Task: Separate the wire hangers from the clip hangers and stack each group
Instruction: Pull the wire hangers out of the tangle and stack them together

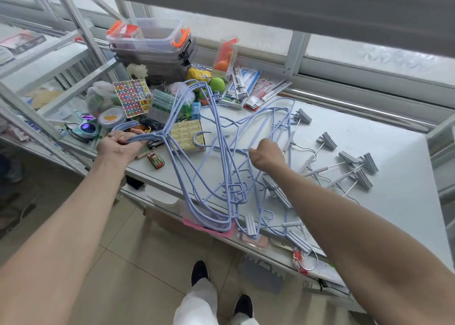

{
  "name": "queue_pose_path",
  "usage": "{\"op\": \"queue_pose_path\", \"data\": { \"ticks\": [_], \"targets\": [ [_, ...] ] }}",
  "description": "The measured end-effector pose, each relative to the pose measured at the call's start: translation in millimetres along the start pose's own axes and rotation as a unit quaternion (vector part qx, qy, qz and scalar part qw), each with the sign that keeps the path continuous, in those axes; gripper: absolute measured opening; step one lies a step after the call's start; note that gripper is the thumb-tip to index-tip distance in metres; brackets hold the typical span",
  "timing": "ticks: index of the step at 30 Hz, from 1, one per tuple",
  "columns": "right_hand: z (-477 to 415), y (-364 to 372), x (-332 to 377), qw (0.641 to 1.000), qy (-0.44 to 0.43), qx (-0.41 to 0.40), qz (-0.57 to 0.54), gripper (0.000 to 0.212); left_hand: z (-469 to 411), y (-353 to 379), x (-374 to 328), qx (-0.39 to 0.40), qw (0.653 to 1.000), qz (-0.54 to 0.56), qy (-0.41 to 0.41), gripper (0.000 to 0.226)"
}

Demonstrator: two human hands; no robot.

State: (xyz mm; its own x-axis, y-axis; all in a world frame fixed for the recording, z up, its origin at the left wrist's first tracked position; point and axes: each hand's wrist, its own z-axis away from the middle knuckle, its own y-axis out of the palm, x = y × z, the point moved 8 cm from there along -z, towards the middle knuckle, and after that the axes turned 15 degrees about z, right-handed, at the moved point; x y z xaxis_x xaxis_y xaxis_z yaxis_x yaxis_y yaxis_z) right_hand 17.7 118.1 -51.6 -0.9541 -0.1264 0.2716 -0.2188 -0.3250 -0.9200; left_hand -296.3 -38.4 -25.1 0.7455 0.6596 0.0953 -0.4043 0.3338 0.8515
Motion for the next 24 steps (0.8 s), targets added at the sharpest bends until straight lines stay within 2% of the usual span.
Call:
{"op": "queue_pose_path", "data": {
  "ticks": [2, 4, 7, 8, 10, 13, 15, 20, 24],
  "targets": [
    [-3, 12, 3, 0.999, 0.012, 0.037, -0.008, 0.029, 1, 1, -5, 0.000, 1.000, 0.002, 0.007, 0.053],
    [-5, 15, 0, 0.999, 0.036, 0.030, 0.000, 0.033, 1, 3, -9, -0.001, 1.000, 0.002, 0.007, 0.048],
    [-2, 7, -14, 0.992, 0.120, -0.023, 0.015, 0.066, 0, 3, -13, -0.003, 1.000, 0.006, 0.014, 0.054],
    [-1, 6, -20, 0.988, 0.152, -0.025, 0.005, 0.071, 0, 3, -14, -0.001, 1.000, 0.006, 0.016, 0.055],
    [0, 7, -30, 0.981, 0.193, -0.014, -0.004, 0.064, 0, 2, -14, -0.001, 1.000, 0.004, 0.019, 0.056],
    [-6, 12, -35, 0.988, 0.153, 0.016, 0.007, 0.034, -1, -3, -17, -0.003, 1.000, 0.006, 0.020, 0.053],
    [-8, 13, -37, 0.990, 0.136, 0.032, -0.006, 0.022, -1, -4, -16, -0.003, 1.000, 0.006, 0.020, 0.051],
    [-4, 0, -43, 0.990, 0.136, -0.019, -0.026, 0.013, -1, -5, -12, -0.006, 1.000, -0.011, 0.022, 0.046],
    [-8, 2, -46, 0.991, 0.119, -0.030, -0.048, 0.016, -7, -10, -9, -0.017, 1.000, -0.012, 0.023, 0.055]
  ]
}}
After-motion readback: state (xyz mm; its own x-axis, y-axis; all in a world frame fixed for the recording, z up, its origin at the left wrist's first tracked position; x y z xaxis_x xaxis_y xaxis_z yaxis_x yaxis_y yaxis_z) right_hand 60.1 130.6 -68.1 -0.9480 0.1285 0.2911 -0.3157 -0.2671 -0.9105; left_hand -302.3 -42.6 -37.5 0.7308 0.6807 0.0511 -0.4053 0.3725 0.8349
